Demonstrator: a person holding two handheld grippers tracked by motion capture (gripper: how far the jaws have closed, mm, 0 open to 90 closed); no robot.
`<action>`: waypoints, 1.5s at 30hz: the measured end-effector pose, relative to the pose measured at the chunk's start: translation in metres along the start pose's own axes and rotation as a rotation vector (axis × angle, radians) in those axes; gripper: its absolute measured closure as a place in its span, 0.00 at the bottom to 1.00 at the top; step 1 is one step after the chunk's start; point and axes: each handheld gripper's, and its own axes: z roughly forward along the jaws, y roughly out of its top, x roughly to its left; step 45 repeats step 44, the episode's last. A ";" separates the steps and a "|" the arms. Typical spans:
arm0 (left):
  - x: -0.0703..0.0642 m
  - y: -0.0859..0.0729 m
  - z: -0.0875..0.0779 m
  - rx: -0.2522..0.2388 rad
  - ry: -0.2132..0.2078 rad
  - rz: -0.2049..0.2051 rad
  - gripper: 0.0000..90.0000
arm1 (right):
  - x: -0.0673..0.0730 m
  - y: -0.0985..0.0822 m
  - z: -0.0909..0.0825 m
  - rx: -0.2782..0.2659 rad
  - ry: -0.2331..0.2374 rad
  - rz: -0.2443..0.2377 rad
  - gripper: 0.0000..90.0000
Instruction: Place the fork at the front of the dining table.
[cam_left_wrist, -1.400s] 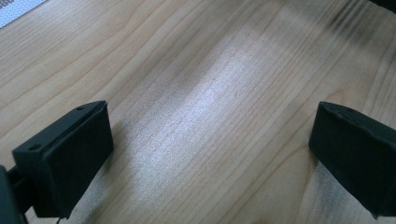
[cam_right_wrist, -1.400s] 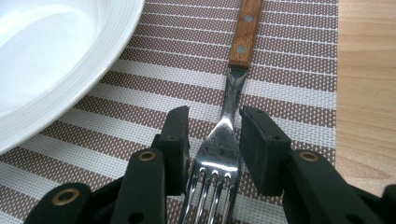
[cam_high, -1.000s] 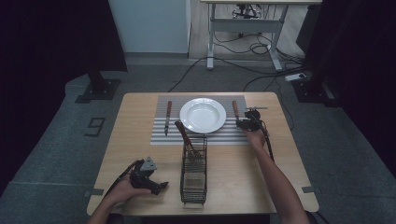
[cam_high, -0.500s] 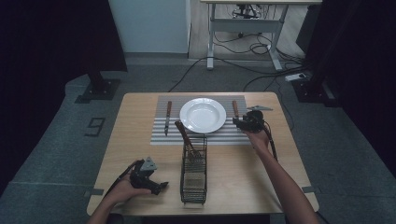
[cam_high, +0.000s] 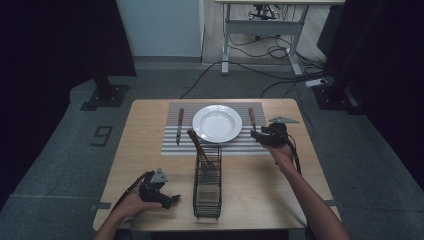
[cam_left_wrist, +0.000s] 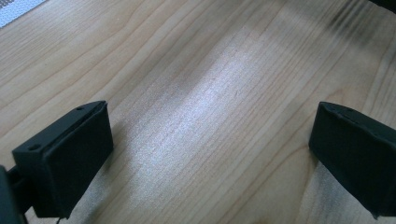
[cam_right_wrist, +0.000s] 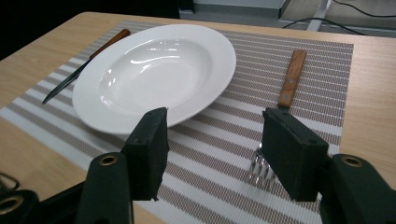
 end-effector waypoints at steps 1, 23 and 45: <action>0.000 0.000 0.000 0.000 -0.001 0.000 0.00 | 0.001 -0.001 -0.003 0.003 0.003 -0.006 0.46; 0.000 0.000 0.000 0.000 0.001 -0.001 0.00 | 0.046 -0.037 -0.063 0.024 0.132 -0.111 0.44; -0.001 0.000 0.000 0.000 0.002 -0.003 0.00 | 0.053 -0.067 -0.062 0.064 0.180 -0.086 0.43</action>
